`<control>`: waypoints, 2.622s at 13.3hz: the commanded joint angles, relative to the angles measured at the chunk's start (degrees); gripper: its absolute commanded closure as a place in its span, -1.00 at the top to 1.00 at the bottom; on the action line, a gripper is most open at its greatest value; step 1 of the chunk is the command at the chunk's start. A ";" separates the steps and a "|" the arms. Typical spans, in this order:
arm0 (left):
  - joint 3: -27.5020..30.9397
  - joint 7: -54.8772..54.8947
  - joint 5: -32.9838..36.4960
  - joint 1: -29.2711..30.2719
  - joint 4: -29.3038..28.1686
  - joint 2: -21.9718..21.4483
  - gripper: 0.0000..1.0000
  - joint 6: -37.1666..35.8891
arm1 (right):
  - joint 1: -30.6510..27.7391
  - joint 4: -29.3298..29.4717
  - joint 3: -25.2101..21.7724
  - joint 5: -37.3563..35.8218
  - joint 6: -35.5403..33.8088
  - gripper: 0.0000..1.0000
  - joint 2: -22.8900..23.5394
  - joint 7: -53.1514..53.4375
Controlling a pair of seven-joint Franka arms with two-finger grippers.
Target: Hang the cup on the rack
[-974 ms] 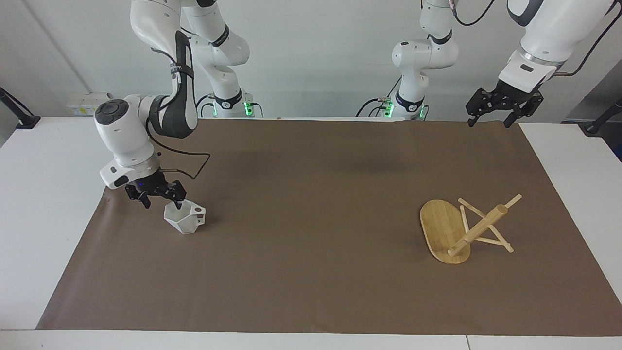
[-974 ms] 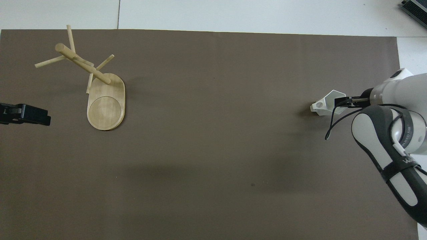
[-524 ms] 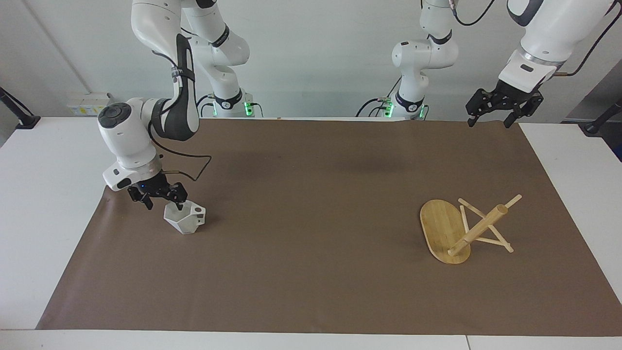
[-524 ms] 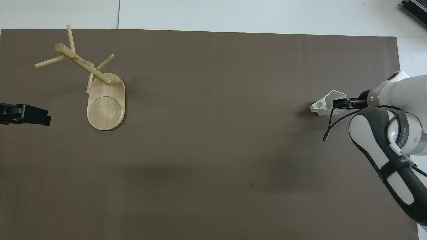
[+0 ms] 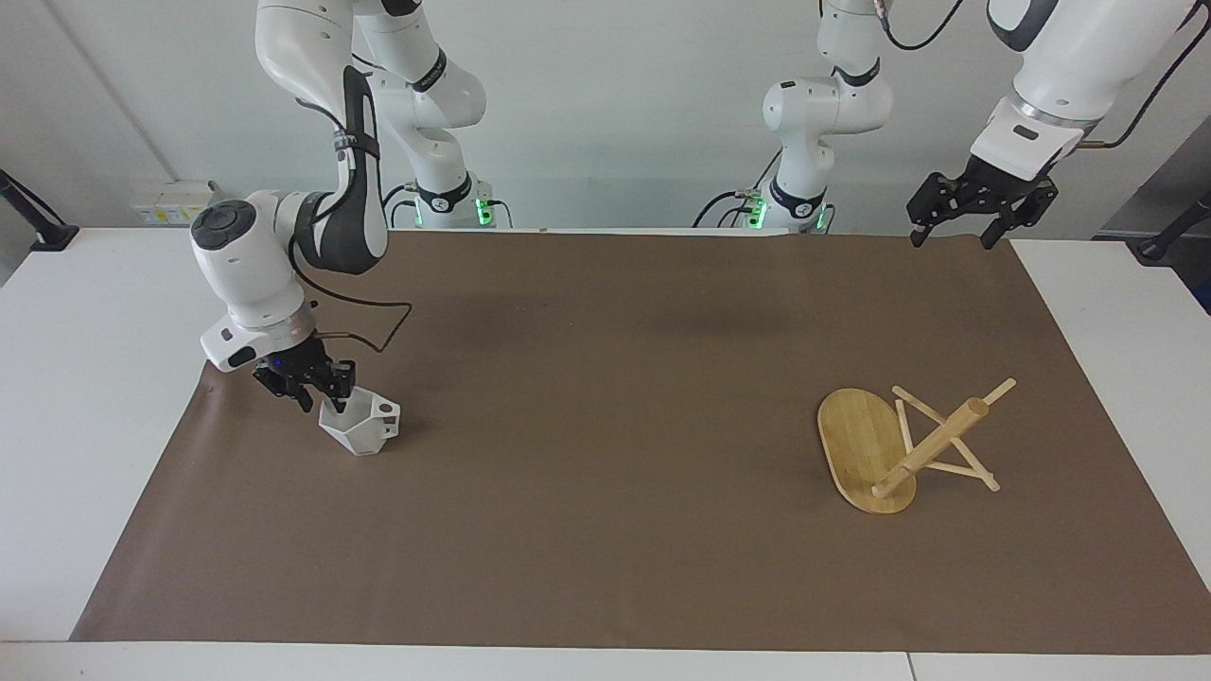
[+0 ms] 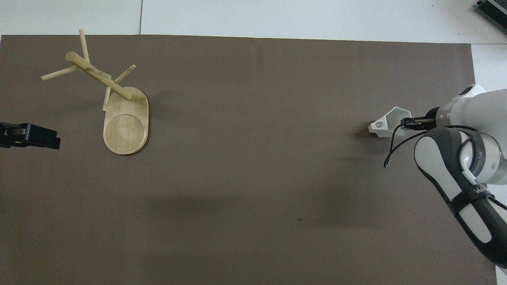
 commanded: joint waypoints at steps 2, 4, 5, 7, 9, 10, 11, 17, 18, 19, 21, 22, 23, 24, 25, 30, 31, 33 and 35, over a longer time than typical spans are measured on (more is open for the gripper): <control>0.03 0.16 0.68 0.10 -1.06 -0.95 1.00 -0.24 | -0.13 -0.91 0.02 -0.03 0.88 -0.45 -0.35 -1.26; 0.03 0.16 0.68 0.10 -1.06 -0.95 1.00 -0.24 | -0.13 -0.91 0.02 -0.03 0.88 -0.64 -0.35 -1.26; 0.03 0.16 0.68 0.10 -1.06 -0.95 1.00 -0.24 | -0.22 -0.91 0.02 -0.03 0.80 -0.72 -0.35 -1.26; 0.03 0.24 0.68 0.10 -1.06 -0.95 1.00 -0.24 | -0.13 -0.91 0.02 -0.03 0.80 -0.85 -0.35 -1.18; 0.03 0.24 0.68 0.10 -1.06 -0.95 1.00 -0.24 | -0.13 -0.91 0.02 -0.03 0.71 -0.93 -0.35 -1.18; 0.03 0.16 0.68 0.10 -1.06 -0.95 1.00 -0.24 | -0.13 -0.91 0.11 -0.03 0.71 -0.98 -0.35 -1.18; 0.03 0.16 0.68 0.10 -1.06 -0.95 1.00 -0.24 | -0.22 -0.82 0.11 -0.03 0.71 -0.99 -0.35 -1.18; 0.03 0.24 0.68 0.10 -1.06 -0.95 1.00 -0.24 | -0.13 0.15 0.20 0.06 -0.78 -1.00 -0.43 -1.26; 0.03 0.16 0.68 0.10 -1.06 -0.95 1.00 -0.24 | -0.13 1.28 0.46 0.15 -2.18 -1.00 -0.52 -1.26; 0.03 -0.02 0.68 0.10 -1.06 -0.95 1.00 -0.33 | -0.13 2.60 0.63 0.23 -4.28 -1.00 -0.52 -1.26; -0.06 0.07 0.68 -0.17 -1.06 -0.95 1.00 0.20 | -0.04 4.19 1.07 0.32 -6.32 -1.00 -0.61 -1.18; -0.06 0.07 0.68 0.01 -0.97 -0.95 1.00 0.20 | -0.04 4.28 1.60 0.32 -6.41 -1.00 -0.87 -1.18; -0.06 -0.02 0.68 0.01 -1.14 -0.95 1.00 0.11 | -0.04 4.45 1.86 0.32 -7.02 -1.00 -1.22 -1.18; -0.06 -0.11 0.68 0.01 -1.23 -0.95 1.00 0.20 | -0.04 5.15 2.13 0.32 -8.25 -1.00 -1.57 -1.09; -0.06 -0.28 0.60 0.09 -1.23 -1.04 1.00 -0.41 | -0.04 5.68 3.09 0.41 -9.48 -1.00 -1.84 -1.00; -0.23 -15.34 0.59 -0.43 -3.69 -2.79 1.00 -4.11 | -0.04 7.27 7.05 5.92 -16.94 -1.00 -5.70 3.29; -0.32 -21.06 -0.80 -0.35 -3.78 -2.97 1.00 -4.72 | -0.04 7.27 7.92 8.38 -18.35 -1.00 -6.40 4.70; -0.06 -31.43 -6.07 0.09 -7.19 -4.98 1.00 -8.31 | -0.04 7.27 10.12 11.47 -20.82 -1.00 -7.90 5.59; 0.03 -41.63 -10.72 0.18 -13.07 -8.14 1.00 -8.59 | -0.04 7.27 13.36 12.89 -22.22 -1.00 -9.13 5.59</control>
